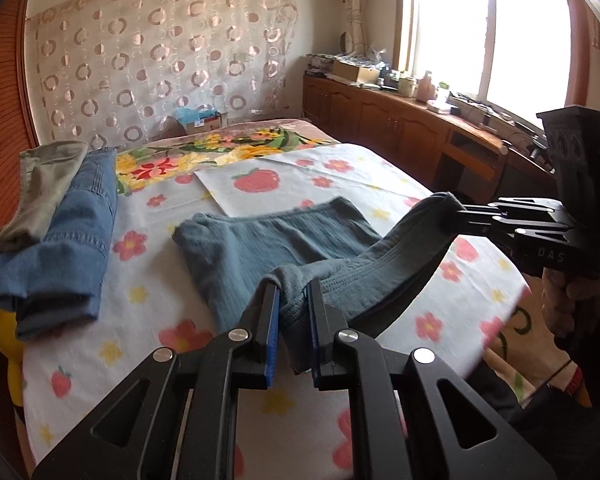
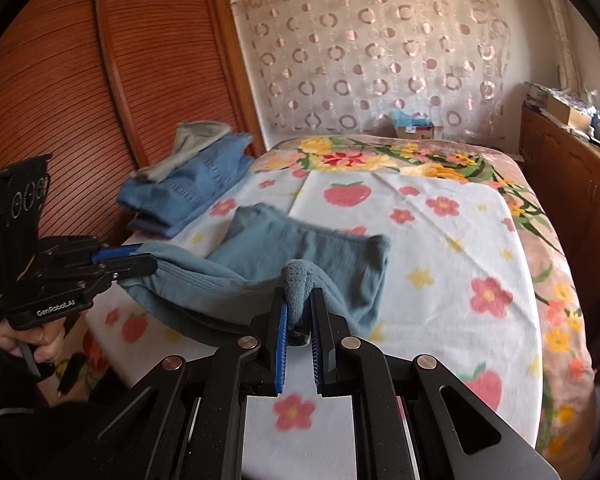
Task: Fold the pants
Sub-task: 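Carry the lifted hem with both grippers over toward the waistband, then open both grippers and release the folded shorts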
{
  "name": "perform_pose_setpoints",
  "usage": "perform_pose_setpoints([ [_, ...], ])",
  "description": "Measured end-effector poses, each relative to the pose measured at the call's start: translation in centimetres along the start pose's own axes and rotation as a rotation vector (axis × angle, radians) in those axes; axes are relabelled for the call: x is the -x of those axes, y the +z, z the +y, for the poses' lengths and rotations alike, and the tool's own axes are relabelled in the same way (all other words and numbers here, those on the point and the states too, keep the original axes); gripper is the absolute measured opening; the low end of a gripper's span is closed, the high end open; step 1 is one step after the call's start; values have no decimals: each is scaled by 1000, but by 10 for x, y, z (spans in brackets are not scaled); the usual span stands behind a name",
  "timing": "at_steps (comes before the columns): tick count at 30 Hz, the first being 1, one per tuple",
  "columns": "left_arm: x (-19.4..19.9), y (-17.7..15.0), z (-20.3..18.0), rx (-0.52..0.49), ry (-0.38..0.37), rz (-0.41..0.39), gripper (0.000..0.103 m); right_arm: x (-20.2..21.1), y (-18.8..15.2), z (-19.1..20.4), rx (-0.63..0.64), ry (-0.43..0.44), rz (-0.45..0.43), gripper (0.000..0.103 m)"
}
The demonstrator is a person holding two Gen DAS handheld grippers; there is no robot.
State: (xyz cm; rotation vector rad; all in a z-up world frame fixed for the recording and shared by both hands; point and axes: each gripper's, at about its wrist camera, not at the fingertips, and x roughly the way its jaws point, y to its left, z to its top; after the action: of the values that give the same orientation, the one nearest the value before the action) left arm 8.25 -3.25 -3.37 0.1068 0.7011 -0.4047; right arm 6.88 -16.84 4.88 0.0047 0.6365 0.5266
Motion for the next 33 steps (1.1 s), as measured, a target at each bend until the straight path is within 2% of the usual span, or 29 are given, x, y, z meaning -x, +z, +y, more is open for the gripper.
perform_pose_setpoints([
  [5,-27,14,17,35,9,38,14,-37,14,-7,-23,-5,26,10],
  [8,-40,21,24,39,39,50,14,-53,24,-8,-10,-25,42,10],
  [17,-58,28,38,67,55,62,18,-87,33,-13,-15,-42,84,10],
  [22,-61,23,39,57,81,61,38,-86,34,-14,-3,-49,92,10],
  [23,-60,22,40,60,77,59,46,-84,35,-15,-2,-49,90,10],
  [25,-59,21,43,70,69,57,48,-83,36,-14,-2,-49,84,10],
  [26,-58,20,44,73,74,61,55,-81,36,-15,-1,-48,82,14],
  [27,-58,19,44,76,78,61,67,-81,37,-15,-2,-50,79,16],
  [29,-55,16,45,84,71,50,77,-77,37,-15,3,-52,66,20],
  [33,-56,6,44,85,69,65,79,-71,33,-18,16,-76,51,39],
])
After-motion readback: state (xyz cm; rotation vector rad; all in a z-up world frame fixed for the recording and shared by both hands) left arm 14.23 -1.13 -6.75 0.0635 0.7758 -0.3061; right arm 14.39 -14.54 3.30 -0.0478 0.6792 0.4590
